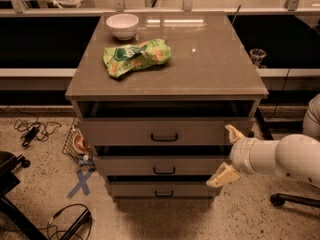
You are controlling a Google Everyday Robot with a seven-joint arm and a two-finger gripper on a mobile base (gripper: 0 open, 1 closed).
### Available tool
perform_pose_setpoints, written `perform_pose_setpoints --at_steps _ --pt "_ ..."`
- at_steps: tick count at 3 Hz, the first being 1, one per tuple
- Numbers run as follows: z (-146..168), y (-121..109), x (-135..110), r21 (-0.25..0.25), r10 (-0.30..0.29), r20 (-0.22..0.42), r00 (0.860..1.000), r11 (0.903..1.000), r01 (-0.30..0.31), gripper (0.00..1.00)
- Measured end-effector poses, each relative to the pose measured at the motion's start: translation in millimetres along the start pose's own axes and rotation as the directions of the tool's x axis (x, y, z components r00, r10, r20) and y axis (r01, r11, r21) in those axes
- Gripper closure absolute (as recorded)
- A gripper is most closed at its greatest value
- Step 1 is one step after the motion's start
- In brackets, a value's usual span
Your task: Open middle drawer
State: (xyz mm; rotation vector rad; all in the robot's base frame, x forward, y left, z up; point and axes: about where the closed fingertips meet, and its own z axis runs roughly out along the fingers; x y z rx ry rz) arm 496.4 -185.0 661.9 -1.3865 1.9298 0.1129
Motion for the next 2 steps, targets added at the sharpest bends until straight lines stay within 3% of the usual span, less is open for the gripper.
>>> perform_pose_setpoints --at_steps 1,2 --pt "10.3 -15.8 -1.9 0.069 0.006 0.033 0.999 0.9976 -0.009 0.0" --pt "20.5 -9.8 2.3 0.054 -0.002 0.0 1.0 0.9985 0.002 0.0"
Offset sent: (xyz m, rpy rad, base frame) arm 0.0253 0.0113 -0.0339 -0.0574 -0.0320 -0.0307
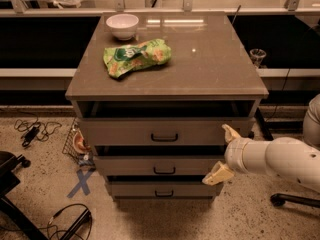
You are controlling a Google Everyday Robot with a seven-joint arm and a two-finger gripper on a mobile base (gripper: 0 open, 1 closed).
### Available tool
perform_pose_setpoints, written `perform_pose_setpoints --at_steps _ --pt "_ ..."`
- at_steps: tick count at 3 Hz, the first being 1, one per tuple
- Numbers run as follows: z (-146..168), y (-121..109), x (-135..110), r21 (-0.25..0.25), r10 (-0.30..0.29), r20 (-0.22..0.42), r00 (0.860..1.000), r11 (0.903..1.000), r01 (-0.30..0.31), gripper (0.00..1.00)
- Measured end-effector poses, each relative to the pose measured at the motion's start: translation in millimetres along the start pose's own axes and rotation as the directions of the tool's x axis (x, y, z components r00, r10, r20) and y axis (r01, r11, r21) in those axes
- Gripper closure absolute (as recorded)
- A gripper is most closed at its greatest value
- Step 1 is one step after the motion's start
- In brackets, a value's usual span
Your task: Open middle drawer
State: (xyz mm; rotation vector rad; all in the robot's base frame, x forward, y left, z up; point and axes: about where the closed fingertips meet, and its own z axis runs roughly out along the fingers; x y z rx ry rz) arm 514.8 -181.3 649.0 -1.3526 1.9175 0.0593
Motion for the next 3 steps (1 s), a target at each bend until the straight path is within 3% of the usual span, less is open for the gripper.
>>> perform_pose_setpoints --at_steps 1,2,3 --pt "28.8 19.0 21.7 -0.013 -0.047 -0.041 0.998 0.9988 0.047 0.0" --pt "53.7 35.0 41.4 -0.014 -0.095 -0.036 0.995 0.9954 0.095 0.0" --pt "90.2 51.1 63.8 -0.022 -0.164 0.008 0.986 0.9862 0.164 0.0"
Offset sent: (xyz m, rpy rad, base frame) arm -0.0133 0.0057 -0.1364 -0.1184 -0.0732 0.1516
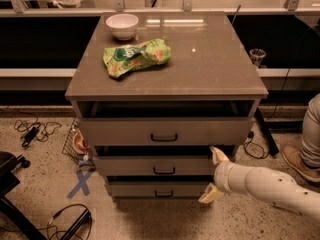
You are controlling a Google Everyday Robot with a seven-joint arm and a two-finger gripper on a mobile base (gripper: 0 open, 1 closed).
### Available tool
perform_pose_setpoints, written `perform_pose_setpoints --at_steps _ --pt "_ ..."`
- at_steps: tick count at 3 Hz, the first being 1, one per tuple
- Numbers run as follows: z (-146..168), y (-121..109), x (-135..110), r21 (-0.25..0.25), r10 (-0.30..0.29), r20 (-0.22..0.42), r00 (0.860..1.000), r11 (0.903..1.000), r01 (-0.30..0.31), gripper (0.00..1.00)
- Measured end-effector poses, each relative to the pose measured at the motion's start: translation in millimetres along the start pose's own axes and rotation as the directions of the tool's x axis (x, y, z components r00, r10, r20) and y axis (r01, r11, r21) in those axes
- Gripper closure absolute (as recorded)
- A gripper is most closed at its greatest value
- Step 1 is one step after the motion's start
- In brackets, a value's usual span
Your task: Open middle drawer
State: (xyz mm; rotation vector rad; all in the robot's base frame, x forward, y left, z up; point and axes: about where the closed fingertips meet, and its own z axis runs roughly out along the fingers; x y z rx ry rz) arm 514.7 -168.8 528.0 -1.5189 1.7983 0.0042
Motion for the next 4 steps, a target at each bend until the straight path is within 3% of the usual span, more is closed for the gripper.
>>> perform_pose_setpoints --at_steps 2,4 --pt "56.8 7.1 16.8 -0.045 -0.047 0.011 0.999 0.9979 0.047 0.0" --pt "103.8 -15.7 8.7 -0.125 -0.111 -0.024 0.994 0.9863 0.107 0.0"
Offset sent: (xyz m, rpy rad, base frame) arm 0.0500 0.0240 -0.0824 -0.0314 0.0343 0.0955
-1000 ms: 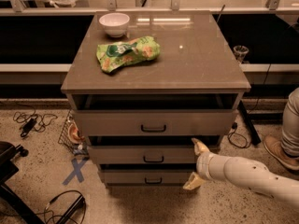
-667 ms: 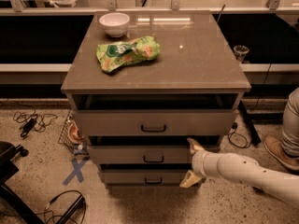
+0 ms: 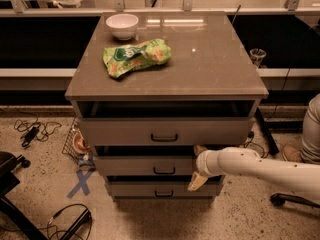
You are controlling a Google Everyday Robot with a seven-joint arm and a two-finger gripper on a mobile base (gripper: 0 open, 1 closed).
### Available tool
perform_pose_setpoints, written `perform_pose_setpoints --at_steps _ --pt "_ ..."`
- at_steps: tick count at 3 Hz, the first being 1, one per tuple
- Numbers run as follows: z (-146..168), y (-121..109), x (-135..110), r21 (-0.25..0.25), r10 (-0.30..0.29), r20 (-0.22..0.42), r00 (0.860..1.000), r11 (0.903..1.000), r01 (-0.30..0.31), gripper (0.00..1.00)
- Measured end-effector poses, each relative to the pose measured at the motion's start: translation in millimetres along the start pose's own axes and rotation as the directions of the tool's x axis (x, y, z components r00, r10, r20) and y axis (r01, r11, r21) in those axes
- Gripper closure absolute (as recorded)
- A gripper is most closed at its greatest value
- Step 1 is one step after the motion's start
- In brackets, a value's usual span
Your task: Open middle drawer
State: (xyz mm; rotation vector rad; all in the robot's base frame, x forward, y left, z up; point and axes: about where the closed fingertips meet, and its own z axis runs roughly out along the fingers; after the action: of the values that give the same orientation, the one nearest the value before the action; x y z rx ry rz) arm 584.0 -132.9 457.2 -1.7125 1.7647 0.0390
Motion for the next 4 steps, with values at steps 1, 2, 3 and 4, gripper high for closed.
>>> perform_pose_setpoints --at_steps 1,2,3,4 --pt "17.6 -4.2 -3.1 -0.041 -0.015 -0.02 1.0 0.999 0.014 0.03" --pt "28.5 -0.3 -3.4 -0.067 -0.012 -0.017 1.0 0.9977 0.011 0.26" --pt "39.3 17.5 2.4 -0.091 0.028 -0.009 1.0 0.9954 -0.028 0.49" --pt "31.3 30.6 12.2 -0.08 0.071 -0.024 0.997 0.9941 -0.073 0.72"
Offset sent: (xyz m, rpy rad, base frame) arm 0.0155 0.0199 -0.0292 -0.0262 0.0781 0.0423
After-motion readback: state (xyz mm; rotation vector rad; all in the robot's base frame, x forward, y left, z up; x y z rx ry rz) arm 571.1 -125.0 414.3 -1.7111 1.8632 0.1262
